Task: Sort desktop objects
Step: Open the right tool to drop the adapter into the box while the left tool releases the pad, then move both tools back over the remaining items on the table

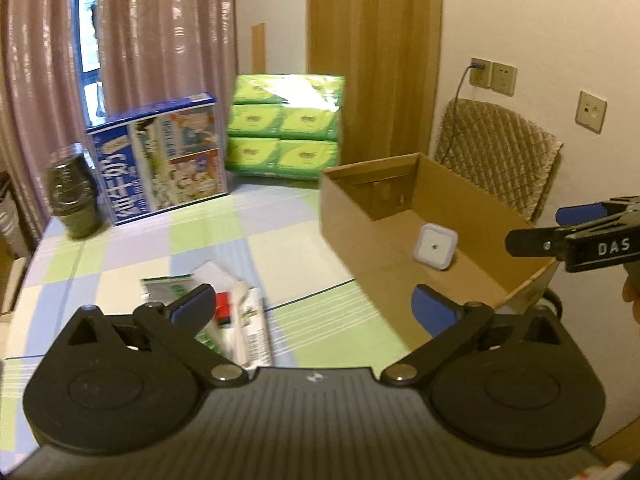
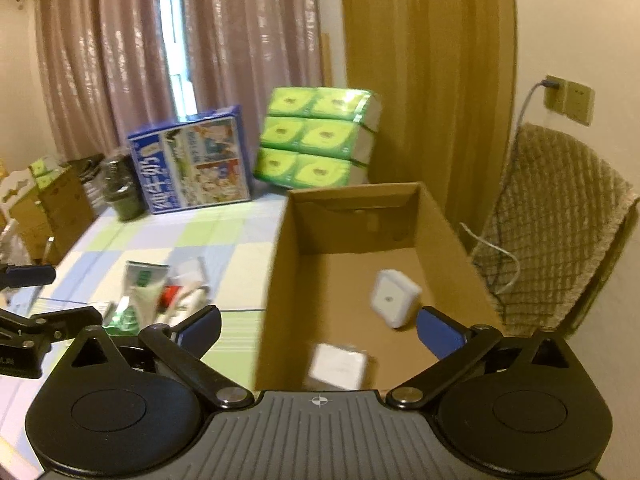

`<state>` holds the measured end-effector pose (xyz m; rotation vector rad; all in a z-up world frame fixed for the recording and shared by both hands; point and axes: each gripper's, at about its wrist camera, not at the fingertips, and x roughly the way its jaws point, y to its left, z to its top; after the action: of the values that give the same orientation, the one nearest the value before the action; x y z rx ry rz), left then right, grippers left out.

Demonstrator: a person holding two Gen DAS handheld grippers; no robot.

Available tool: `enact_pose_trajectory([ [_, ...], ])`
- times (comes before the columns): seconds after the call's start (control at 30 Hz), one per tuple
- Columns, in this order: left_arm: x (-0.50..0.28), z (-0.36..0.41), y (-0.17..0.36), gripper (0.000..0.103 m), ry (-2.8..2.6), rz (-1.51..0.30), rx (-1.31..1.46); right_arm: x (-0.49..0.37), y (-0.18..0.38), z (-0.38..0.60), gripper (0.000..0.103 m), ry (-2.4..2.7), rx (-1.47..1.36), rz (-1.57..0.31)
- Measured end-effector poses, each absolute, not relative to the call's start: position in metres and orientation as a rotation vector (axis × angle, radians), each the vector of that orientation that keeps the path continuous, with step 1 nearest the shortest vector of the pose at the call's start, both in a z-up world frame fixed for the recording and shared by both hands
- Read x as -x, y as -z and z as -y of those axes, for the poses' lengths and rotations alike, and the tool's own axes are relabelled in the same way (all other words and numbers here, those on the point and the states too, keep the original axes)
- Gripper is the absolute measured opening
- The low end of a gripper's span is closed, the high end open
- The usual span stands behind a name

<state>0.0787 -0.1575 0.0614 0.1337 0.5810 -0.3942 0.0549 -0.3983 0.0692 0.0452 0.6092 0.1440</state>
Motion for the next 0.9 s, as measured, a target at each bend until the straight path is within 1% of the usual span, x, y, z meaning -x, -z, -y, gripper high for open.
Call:
enact_pose_trajectory([
  [0.4,-0.036,0.065,-0.069,0.102,0.244,-0.576,-0.122,-0.028,-0.082,0.319,0.101,-0.303,-0.055,-0.571],
  [0.7,-0.014,0.018,-0.048,0.102,0.176,-0.605,-0.104,-0.024,-0.060,0.279,0.101,-0.348,-0.052,-0.598],
  [0.9,-0.015,-0.001,-0.035,0.102,0.150,-0.619,-0.088,-0.023,-0.044,0.266,0.101,-0.343,-0.075,-0.621],
])
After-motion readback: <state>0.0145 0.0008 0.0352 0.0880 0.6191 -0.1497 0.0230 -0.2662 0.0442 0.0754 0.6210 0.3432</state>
